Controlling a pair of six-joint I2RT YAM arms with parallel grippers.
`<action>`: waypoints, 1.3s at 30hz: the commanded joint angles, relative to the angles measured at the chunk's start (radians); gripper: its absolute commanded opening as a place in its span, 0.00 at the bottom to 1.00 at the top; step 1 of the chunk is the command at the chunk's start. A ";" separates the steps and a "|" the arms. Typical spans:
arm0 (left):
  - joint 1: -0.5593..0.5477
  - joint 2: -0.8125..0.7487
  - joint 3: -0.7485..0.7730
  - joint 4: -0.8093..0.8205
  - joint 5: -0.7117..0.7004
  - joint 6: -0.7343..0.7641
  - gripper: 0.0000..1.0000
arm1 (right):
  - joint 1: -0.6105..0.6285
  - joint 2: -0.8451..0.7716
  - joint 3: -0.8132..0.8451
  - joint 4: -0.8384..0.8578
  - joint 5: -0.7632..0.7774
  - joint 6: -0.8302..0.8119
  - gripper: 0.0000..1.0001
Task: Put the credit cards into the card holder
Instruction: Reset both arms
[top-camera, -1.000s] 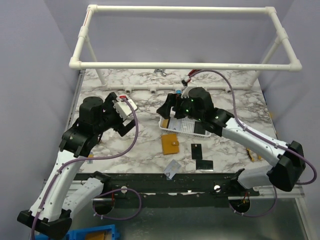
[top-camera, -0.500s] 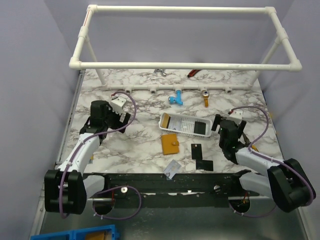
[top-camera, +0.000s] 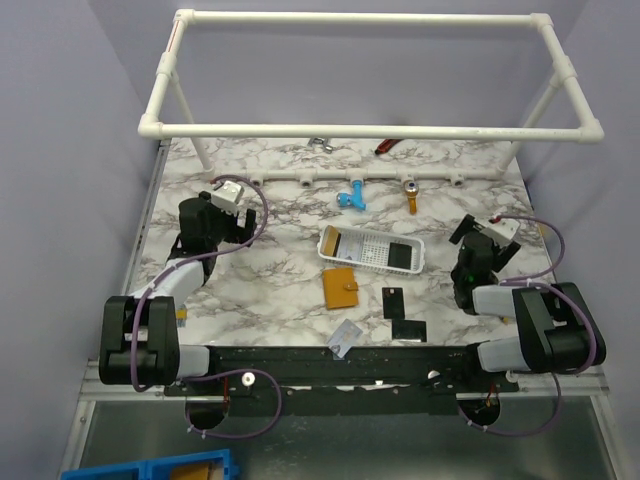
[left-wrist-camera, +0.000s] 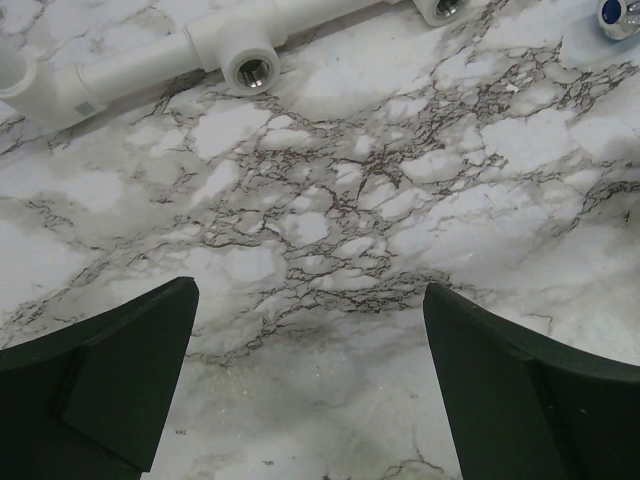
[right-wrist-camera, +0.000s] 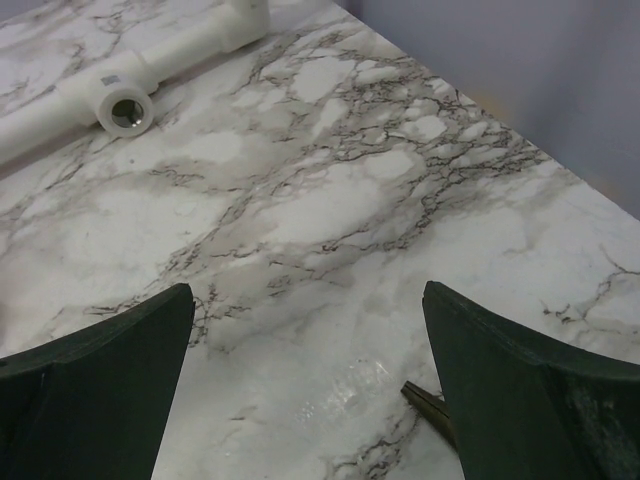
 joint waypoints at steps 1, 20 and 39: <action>0.005 0.005 -0.034 0.225 0.023 -0.058 0.99 | -0.006 0.022 0.050 0.033 -0.073 -0.014 1.00; 0.080 -0.059 -0.399 0.861 -0.018 -0.149 0.98 | -0.006 0.162 -0.060 0.441 -0.439 -0.110 1.00; 0.069 -0.046 -0.369 0.812 -0.140 -0.193 0.99 | -0.012 0.259 -0.008 0.461 -0.441 -0.108 1.00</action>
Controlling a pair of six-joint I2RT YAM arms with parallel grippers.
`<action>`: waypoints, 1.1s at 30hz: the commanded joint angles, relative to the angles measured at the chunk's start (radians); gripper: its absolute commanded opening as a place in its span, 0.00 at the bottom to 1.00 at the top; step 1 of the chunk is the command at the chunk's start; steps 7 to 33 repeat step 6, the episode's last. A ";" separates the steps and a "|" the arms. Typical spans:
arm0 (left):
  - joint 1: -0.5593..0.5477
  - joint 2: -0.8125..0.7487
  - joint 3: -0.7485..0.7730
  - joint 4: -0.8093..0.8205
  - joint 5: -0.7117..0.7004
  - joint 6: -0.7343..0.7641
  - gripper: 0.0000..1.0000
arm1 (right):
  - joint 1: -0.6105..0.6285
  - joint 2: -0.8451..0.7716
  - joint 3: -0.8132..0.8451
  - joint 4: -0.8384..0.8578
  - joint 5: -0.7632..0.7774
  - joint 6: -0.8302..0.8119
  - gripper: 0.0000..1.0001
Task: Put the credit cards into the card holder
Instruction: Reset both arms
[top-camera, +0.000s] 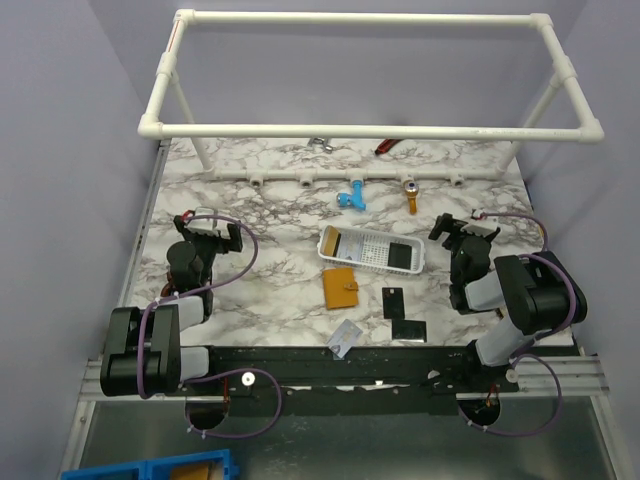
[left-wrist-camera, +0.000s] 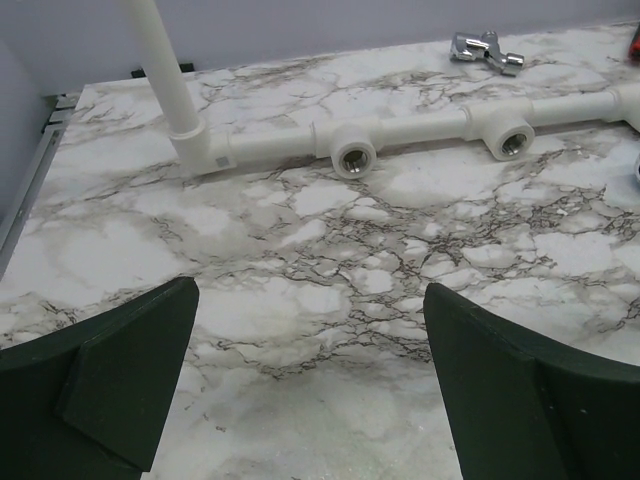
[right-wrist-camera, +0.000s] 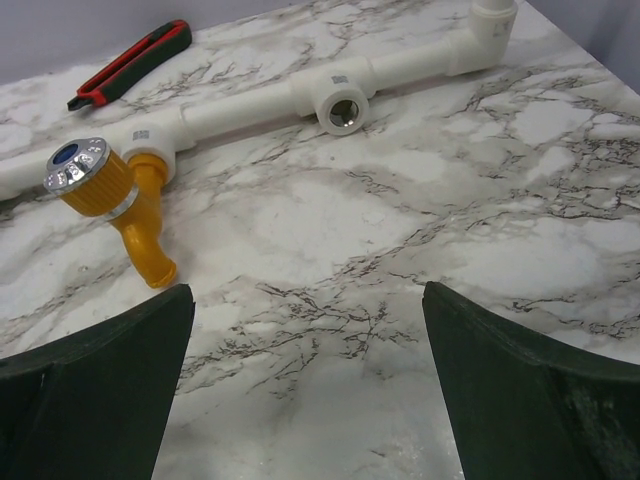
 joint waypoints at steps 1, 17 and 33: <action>-0.003 0.002 0.022 0.030 -0.036 -0.021 0.98 | -0.006 0.009 -0.005 0.036 -0.028 -0.024 1.00; -0.004 0.000 0.021 0.031 -0.041 -0.018 0.99 | -0.006 0.009 -0.006 0.036 -0.027 -0.024 1.00; -0.004 0.000 0.021 0.031 -0.041 -0.018 0.99 | -0.006 0.009 -0.006 0.036 -0.027 -0.024 1.00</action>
